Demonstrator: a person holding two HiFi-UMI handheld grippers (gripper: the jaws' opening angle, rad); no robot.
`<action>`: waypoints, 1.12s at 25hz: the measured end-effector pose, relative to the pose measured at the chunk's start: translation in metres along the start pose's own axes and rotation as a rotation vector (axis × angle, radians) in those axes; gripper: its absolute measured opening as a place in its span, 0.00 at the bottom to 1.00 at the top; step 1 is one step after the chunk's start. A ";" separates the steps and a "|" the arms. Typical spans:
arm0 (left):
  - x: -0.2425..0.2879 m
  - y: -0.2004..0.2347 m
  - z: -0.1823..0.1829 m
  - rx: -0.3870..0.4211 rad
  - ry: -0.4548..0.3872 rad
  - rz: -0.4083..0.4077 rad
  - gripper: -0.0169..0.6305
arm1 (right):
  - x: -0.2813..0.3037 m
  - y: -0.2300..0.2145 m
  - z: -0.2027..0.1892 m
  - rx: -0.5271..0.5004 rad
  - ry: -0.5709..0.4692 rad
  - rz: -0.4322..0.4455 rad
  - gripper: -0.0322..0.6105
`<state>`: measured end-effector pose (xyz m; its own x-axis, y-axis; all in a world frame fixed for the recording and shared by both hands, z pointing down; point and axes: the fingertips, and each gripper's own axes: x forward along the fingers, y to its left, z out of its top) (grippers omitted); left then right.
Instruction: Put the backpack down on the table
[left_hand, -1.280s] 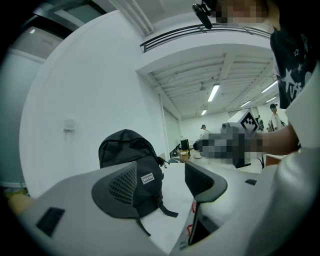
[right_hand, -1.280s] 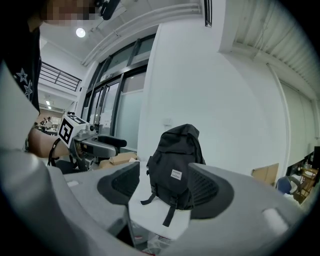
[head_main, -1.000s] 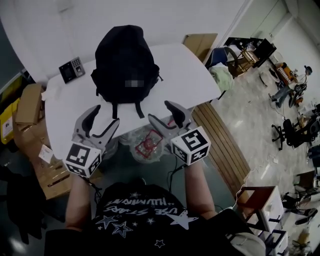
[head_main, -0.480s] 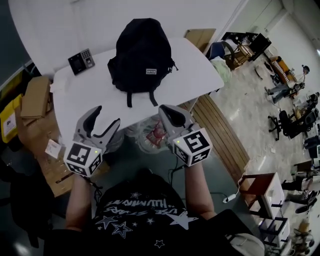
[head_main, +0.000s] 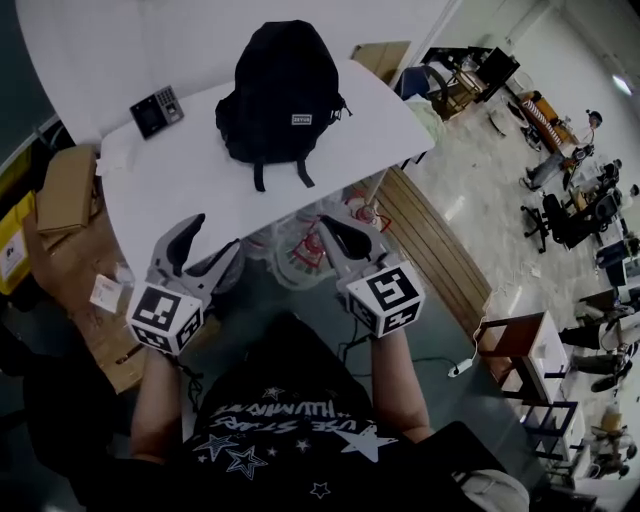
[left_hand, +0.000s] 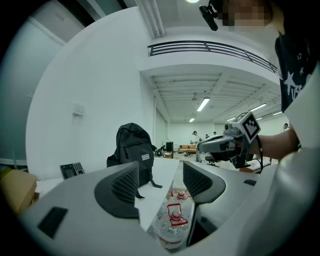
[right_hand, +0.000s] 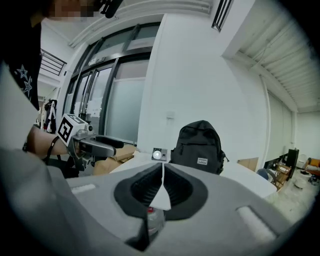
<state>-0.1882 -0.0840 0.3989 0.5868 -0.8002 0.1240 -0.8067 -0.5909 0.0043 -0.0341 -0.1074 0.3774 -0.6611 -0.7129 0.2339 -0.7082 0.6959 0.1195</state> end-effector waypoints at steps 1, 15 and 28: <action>-0.002 -0.002 -0.002 -0.002 0.001 -0.005 0.42 | -0.004 0.002 -0.004 0.003 0.010 -0.006 0.06; -0.012 -0.015 -0.018 -0.024 0.022 -0.005 0.33 | -0.006 0.021 -0.015 -0.014 0.031 0.044 0.06; -0.006 -0.087 -0.007 -0.009 0.037 0.058 0.33 | -0.063 -0.001 -0.022 0.010 -0.014 0.110 0.06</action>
<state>-0.1222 -0.0277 0.4047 0.5361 -0.8287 0.1607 -0.8401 -0.5425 0.0049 0.0139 -0.0615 0.3832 -0.7380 -0.6338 0.2317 -0.6338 0.7689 0.0845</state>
